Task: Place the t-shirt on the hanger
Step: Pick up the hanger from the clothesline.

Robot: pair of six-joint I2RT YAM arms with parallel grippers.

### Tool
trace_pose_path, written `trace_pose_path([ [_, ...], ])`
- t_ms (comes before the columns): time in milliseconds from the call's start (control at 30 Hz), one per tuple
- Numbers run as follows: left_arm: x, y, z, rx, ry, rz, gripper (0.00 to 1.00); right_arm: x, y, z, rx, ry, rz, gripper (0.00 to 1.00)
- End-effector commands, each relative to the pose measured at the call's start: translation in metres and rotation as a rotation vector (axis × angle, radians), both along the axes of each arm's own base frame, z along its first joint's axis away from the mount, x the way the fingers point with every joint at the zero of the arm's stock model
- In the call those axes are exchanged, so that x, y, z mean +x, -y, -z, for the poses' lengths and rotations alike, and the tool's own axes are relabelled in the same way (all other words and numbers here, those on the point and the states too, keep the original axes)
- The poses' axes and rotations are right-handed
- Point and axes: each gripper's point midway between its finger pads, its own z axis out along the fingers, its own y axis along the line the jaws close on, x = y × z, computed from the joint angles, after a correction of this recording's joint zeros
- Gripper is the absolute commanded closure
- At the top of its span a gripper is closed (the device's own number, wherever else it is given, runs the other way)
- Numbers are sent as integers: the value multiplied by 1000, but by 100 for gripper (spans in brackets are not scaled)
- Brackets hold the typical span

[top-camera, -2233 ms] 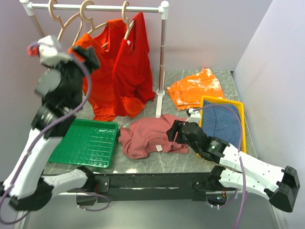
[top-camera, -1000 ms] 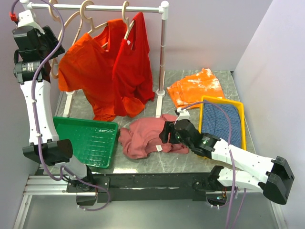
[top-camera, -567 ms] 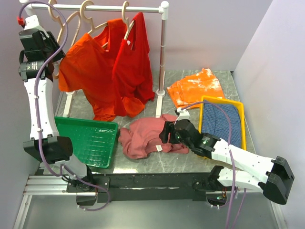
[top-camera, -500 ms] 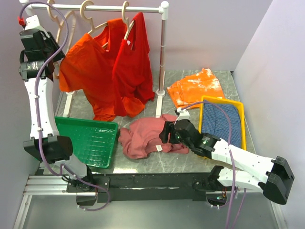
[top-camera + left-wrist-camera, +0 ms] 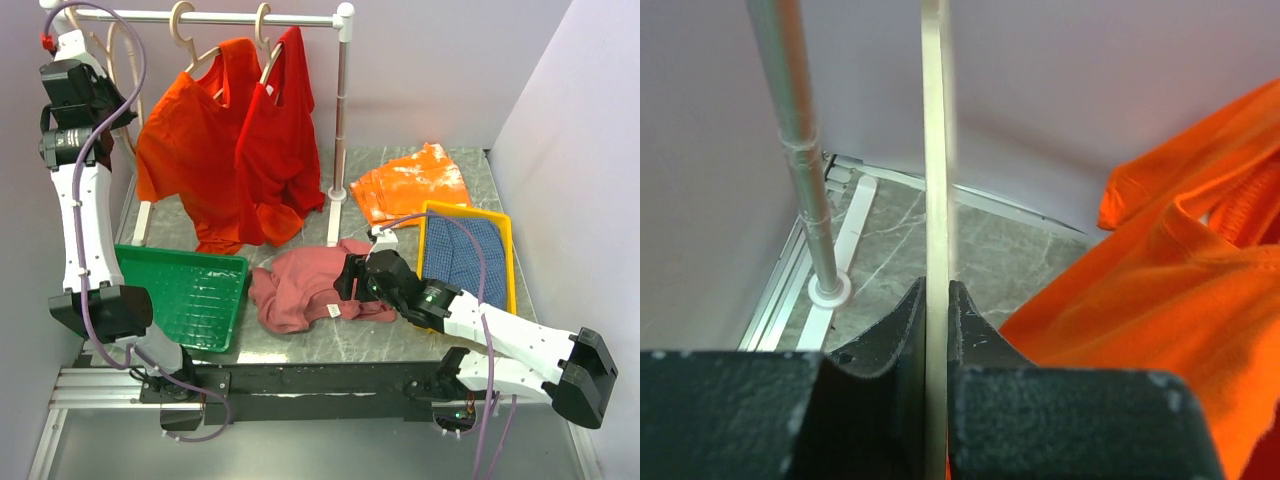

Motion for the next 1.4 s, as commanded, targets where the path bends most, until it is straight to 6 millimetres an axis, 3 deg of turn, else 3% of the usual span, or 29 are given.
trace_pose_path([
  [0, -22, 22, -62, 65, 151, 74, 99, 6, -2, -18, 39, 44, 12, 28],
  [333, -57, 26, -77, 107, 197, 59, 99, 5, -1, -20, 44, 45, 9, 28],
  [633, -85, 32, -62, 81, 184, 61, 99, 4, -2, -19, 41, 43, 6, 28],
  [967, -145, 26, -41, 43, 208, -58, 99, 3, 1, -19, 23, 44, -1, 28],
  [1233, -196, 29, -56, 27, 304, -103, 99, 2, 9, -26, 22, 60, 18, 28],
  [1367, -226, 40, -76, 30, 401, -68, 99, 1, 12, -31, 28, 66, 27, 28],
])
